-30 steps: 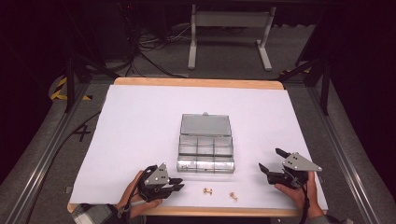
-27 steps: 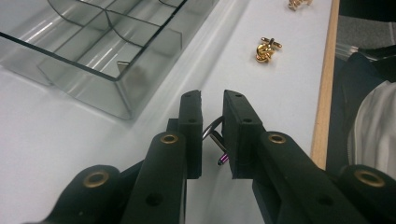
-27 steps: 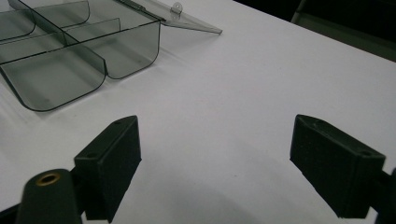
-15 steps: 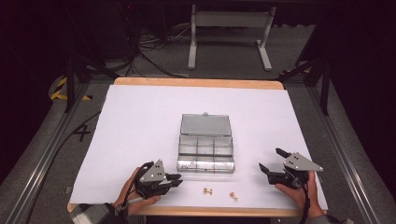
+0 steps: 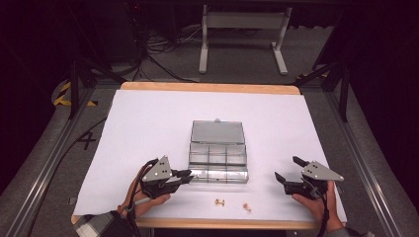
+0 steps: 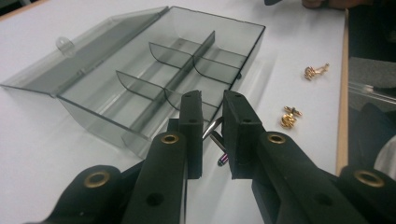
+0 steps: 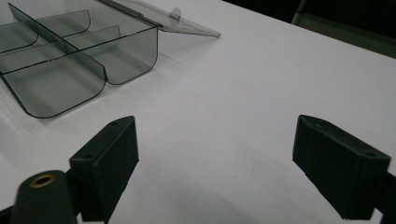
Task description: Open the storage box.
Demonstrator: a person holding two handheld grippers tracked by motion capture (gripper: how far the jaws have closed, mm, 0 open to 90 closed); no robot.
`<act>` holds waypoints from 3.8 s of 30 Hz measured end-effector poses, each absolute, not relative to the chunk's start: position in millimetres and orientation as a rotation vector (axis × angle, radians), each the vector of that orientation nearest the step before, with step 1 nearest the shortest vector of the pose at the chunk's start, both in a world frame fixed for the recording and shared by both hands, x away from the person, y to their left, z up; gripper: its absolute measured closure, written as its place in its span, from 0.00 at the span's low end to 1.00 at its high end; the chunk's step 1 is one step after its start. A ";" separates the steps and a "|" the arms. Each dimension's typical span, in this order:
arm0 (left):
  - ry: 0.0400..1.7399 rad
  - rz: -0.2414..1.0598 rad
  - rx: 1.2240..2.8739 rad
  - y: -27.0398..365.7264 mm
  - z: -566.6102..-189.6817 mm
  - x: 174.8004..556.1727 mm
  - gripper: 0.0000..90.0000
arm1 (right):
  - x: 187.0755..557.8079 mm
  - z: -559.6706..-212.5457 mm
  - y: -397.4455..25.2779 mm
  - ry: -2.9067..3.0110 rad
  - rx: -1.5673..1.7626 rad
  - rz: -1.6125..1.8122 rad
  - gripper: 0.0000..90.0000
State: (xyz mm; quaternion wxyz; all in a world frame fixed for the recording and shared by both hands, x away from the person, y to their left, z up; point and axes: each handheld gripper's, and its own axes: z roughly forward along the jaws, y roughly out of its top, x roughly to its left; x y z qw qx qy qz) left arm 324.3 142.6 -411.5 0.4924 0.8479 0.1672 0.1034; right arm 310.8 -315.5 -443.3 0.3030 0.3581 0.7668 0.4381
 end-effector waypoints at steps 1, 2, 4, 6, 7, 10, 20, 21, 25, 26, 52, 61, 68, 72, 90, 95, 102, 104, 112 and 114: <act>0.401 0.256 2.056 141.4 -410.4 325.7 0.88 | 310.9 -443.2 -315.7 2.031 0.953 1.165 0.17; 0.395 0.253 2.055 140.1 -409.6 327.4 0.88 | 310.8 -443.2 -315.8 2.031 0.954 1.167 0.17; 0.385 0.274 2.066 136.9 -408.1 330.8 0.88 | 311.1 -443.3 -315.6 2.034 0.955 1.163 0.17; 0.385 0.271 2.060 133.8 -406.7 335.5 0.88 | 311.1 -443.3 -315.1 2.036 0.954 1.155 0.17; 0.386 0.272 2.062 132.4 -406.2 337.9 0.88 | 310.8 -443.4 -314.7 2.034 0.952 1.153 0.17; 0.378 0.291 2.075 128.2 -405.8 344.7 0.88 | 310.9 -443.6 -314.8 2.033 0.948 1.157 0.17; 0.393 0.260 2.121 113.4 -418.7 367.8 0.88 | 311.5 -443.8 -314.6 2.041 0.948 1.154 0.17; 0.393 0.249 2.124 112.7 -419.3 368.8 0.88 | 311.8 -443.8 -314.8 2.040 0.947 1.154 0.17; 0.391 0.261 2.131 110.7 -420.6 370.7 0.88 | 311.4 -443.8 -314.5 2.037 0.951 1.151 0.17; 0.392 0.256 2.131 110.2 -421.2 372.6 0.88 | 311.4 -443.8 -314.3 2.037 0.951 1.152 0.17; 0.418 0.229 2.164 106.2 -437.6 377.2 0.82 | 312.1 -443.5 -315.7 2.048 0.950 1.165 0.17; 0.352 0.240 2.084 110.1 -424.3 358.1 0.68 | 311.2 -443.2 -316.6 2.043 0.944 1.176 0.22; 0.307 0.215 2.105 106.1 -422.6 336.9 0.62 | 310.6 -442.9 -317.4 2.043 0.937 1.185 0.22; 0.247 0.195 2.144 99.9 -424.9 324.8 0.62 | 310.7 -443.1 -316.5 2.048 0.937 1.185 0.22; 0.134 0.002 2.234 62.1 -447.3 312.4 0.60 | 310.5 -443.3 -315.7 2.053 0.920 1.176 0.22; 0.119 0.004 2.252 55.7 -450.1 316.3 0.66 | 310.6 -443.1 -315.8 2.054 0.930 1.177 0.22; 0.097 0.015 2.305 53.1 -452.9 316.6 0.73 | 310.7 -443.2 -316.1 2.048 0.934 1.183 0.22; 0.114 0.031 2.316 53.6 -454.2 316.7 0.74 | 310.5 -443.2 -316.0 2.050 0.930 1.179 0.22; 0.140 0.047 2.305 54.2 -455.0 318.4 0.86 | 310.7 -443.4 -315.2 2.047 0.929 1.171 0.21; 0.140 0.048 2.305 54.2 -455.0 318.3 0.87 | 310.8 -443.3 -314.9 2.040 0.945 1.160 0.21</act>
